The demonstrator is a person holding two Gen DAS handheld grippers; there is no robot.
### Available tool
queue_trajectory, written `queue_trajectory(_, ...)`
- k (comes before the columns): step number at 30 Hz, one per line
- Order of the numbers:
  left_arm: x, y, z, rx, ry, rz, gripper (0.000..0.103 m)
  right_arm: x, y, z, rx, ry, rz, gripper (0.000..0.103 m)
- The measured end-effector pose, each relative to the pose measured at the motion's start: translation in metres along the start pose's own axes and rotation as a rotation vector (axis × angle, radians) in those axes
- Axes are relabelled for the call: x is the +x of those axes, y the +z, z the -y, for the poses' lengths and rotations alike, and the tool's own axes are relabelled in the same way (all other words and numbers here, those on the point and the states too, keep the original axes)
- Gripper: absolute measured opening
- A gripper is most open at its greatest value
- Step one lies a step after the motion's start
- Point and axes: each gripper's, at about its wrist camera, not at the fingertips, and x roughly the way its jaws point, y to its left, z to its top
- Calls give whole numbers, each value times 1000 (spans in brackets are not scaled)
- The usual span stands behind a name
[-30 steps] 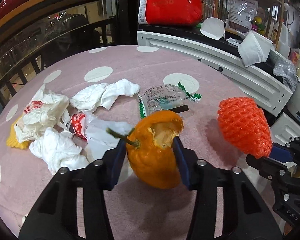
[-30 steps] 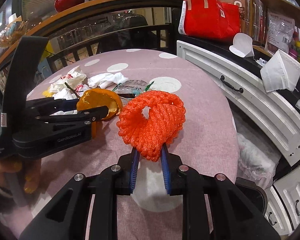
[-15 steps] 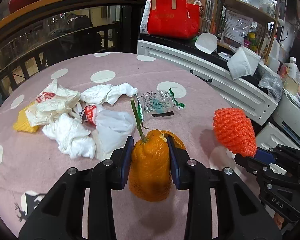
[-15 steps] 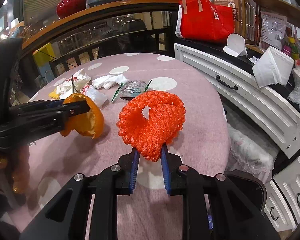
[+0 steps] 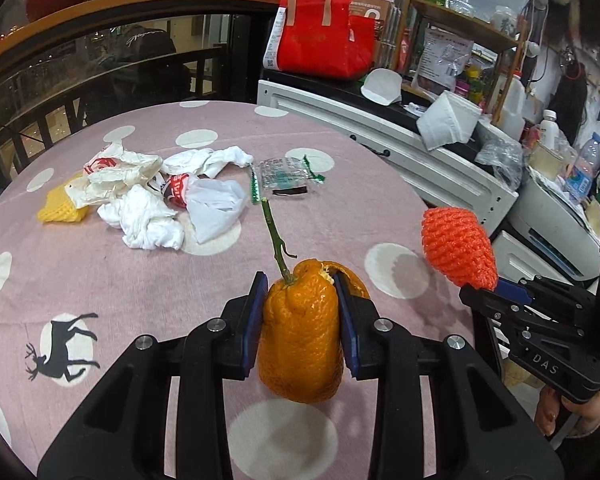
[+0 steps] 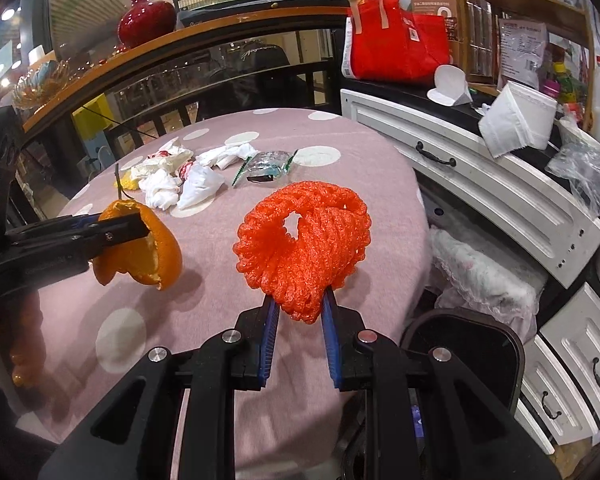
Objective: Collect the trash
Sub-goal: 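Carry the mesh net into the black bin and open the right gripper while the left carries the peel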
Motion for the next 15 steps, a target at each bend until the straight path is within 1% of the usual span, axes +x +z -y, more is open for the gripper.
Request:
queue_trajectory(5,-15,-10,18,26,-33,12,34,-17,-18,13,39,-19,-4,21)
queue_trajectory(9,-26,-17,36,29,-89,11,34,-29,-30,22,72,-41,1,21)
queue_trajectory(15,-37,-26,73,83,-160,13,34,-43,-45,40,122,-76,1,21)
